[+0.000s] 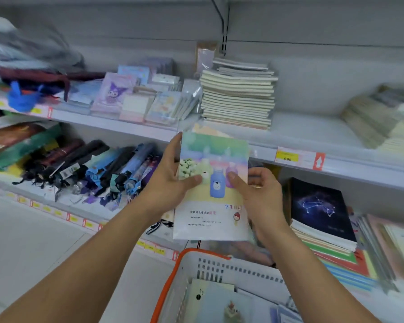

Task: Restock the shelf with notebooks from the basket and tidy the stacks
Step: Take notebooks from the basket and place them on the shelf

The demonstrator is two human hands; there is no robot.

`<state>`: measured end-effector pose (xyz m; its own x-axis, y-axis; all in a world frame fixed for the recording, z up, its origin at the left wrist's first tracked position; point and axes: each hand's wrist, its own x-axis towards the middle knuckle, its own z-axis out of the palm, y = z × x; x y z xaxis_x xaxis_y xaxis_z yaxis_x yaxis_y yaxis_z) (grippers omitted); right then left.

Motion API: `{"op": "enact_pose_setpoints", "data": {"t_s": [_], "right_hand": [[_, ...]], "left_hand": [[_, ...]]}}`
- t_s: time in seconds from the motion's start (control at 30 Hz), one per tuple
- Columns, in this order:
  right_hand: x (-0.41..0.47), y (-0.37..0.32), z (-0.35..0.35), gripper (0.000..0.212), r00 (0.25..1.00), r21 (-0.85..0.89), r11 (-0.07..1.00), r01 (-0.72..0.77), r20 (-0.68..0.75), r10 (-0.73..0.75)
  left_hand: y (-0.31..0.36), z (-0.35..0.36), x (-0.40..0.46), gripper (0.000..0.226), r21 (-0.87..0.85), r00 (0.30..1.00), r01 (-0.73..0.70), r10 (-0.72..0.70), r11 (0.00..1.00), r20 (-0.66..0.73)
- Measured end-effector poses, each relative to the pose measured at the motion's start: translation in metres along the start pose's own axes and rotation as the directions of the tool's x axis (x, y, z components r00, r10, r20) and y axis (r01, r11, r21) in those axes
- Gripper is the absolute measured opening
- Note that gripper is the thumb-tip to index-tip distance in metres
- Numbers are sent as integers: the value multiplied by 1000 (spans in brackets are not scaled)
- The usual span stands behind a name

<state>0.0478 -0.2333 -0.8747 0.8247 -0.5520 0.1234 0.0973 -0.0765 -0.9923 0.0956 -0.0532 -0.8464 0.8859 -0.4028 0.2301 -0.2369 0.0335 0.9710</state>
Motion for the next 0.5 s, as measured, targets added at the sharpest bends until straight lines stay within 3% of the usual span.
{"op": "enact_pose_setpoints", "data": {"t_s": [0.1, 0.2, 0.3, 0.37, 0.43, 0.5], "right_hand": [[-11, -12, -4, 31, 972, -24, 993, -113, 204, 115], [-34, -29, -8, 21, 861, 121, 965, -233, 487, 147], [-39, -51, -9, 21, 905, 186, 976, -116, 425, 27], [-26, -70, -9, 18, 918, 193, 980, -43, 394, -37], [1, -99, -9, 15, 937, 233, 970, -69, 350, -17], [41, -133, -6, 12, 957, 308, 943, -126, 289, 33]], "left_hand": [[9, -1, 5, 72, -98, 993, -49, 38, 994, -112], [21, 4, 7, 61, -59, 961, -128, 109, 990, -255], [35, 9, 12, 51, -76, 939, -154, 123, 985, -320], [44, 10, 14, 46, -180, 946, -100, 37, 979, -321], [48, 10, 16, 59, -323, 966, -76, -11, 943, -260], [47, 9, 15, 64, -353, 975, -56, -24, 934, -219]]}}
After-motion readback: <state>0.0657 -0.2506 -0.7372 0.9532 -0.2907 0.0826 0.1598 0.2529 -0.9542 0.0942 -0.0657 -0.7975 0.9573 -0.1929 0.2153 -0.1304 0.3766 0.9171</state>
